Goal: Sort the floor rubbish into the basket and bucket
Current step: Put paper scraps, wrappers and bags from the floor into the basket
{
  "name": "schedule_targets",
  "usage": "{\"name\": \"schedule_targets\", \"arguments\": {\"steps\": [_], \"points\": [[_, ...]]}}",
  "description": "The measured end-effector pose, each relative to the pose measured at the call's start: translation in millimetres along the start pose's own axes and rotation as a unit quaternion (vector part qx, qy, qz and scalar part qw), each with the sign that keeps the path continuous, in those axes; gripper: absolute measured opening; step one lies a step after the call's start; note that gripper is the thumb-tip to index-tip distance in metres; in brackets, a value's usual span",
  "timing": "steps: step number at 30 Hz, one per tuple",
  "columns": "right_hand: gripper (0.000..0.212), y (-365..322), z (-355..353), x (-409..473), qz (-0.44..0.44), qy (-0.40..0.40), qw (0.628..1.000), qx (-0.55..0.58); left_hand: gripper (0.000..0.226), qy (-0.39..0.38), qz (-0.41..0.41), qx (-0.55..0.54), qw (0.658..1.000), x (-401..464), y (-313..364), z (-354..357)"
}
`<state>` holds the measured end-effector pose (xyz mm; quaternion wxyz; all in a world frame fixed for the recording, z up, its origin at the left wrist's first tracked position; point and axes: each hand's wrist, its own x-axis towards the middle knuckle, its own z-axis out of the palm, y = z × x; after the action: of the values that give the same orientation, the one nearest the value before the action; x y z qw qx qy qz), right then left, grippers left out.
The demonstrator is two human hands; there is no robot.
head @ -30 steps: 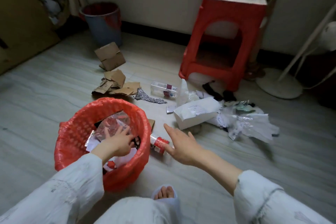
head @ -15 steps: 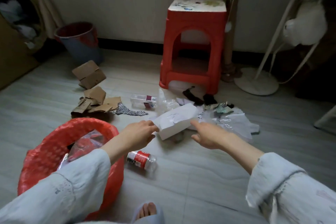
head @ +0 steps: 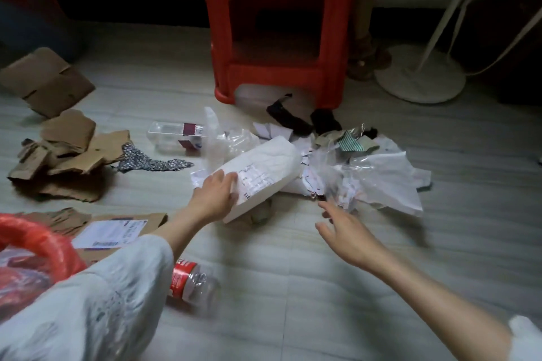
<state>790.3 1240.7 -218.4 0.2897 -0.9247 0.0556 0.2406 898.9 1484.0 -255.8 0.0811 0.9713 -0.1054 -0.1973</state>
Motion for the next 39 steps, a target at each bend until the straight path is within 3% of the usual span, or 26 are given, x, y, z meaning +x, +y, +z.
{"name": "schedule_targets", "arguments": {"steps": [4, 6, 9, 14, 17, 20, 22, 24, 27, 30, 31, 33, 35, 37, 39], "points": [[0.050, 1, 21, 2, 0.003, -0.035, 0.999, 0.030, 0.093, -0.032, -0.045, 0.002, 0.998, 9, -12, 13], [0.049, -2, 22, 1, 0.007, -0.038, 0.998, 0.044, 0.100, -0.016, -0.081, -0.019, 0.996, 9, -11, 15], [0.048, -8, 14, 2, 0.009, -0.040, 0.998, 0.048, 0.082, -0.001, -0.110, -0.077, 0.991, 2, -3, 14], [0.052, -28, -19, -17, 0.025, -0.038, 0.998, 0.038, 0.050, -0.007, -0.078, -0.178, 0.981, -34, 28, -18], [0.050, -45, -43, -35, 0.066, 0.027, 0.988, 0.137, 0.055, 0.003, -0.038, -0.354, 0.935, -65, 49, -54], [0.062, -62, -69, -62, 0.089, 0.075, 0.945, 0.306, 0.063, -0.059, 0.050, -0.500, 0.863, -108, 74, -92], [0.046, -75, -87, -87, 0.088, 0.068, 0.902, 0.416, 0.067, -0.087, 0.094, -0.526, 0.841, -138, 92, -115], [0.029, -87, -101, -118, 0.074, 0.089, 0.872, 0.476, 0.070, -0.101, 0.117, -0.517, 0.842, -168, 108, -136], [0.029, -99, -112, -158, 0.050, 0.174, 0.846, 0.502, 0.042, -0.115, 0.143, -0.546, 0.817, -206, 125, -170], [0.023, -113, -124, -188, 0.028, 0.192, 0.821, 0.537, 0.020, -0.064, 0.160, -0.594, 0.786, -239, 136, -208], [0.019, -118, -128, -197, 0.014, 0.195, 0.815, 0.545, 0.029, -0.030, 0.165, -0.594, 0.787, -248, 138, -214], [0.016, -125, -132, -208, -0.008, 0.209, 0.811, 0.546, 0.062, 0.077, 0.168, -0.542, 0.820, -262, 141, -215], [0.014, -129, -131, -223, -0.019, 0.219, 0.807, 0.548, 0.073, 0.178, 0.206, -0.435, 0.858, -278, 141, -207], [0.012, -129, -130, -235, -0.012, 0.211, 0.799, 0.563, 0.071, 0.192, 0.252, -0.341, 0.885, -289, 137, -202], [0.011, -127, -129, -245, -0.005, 0.194, 0.784, 0.590, 0.078, 0.142, 0.268, -0.312, 0.900, -294, 132, -201]]}}
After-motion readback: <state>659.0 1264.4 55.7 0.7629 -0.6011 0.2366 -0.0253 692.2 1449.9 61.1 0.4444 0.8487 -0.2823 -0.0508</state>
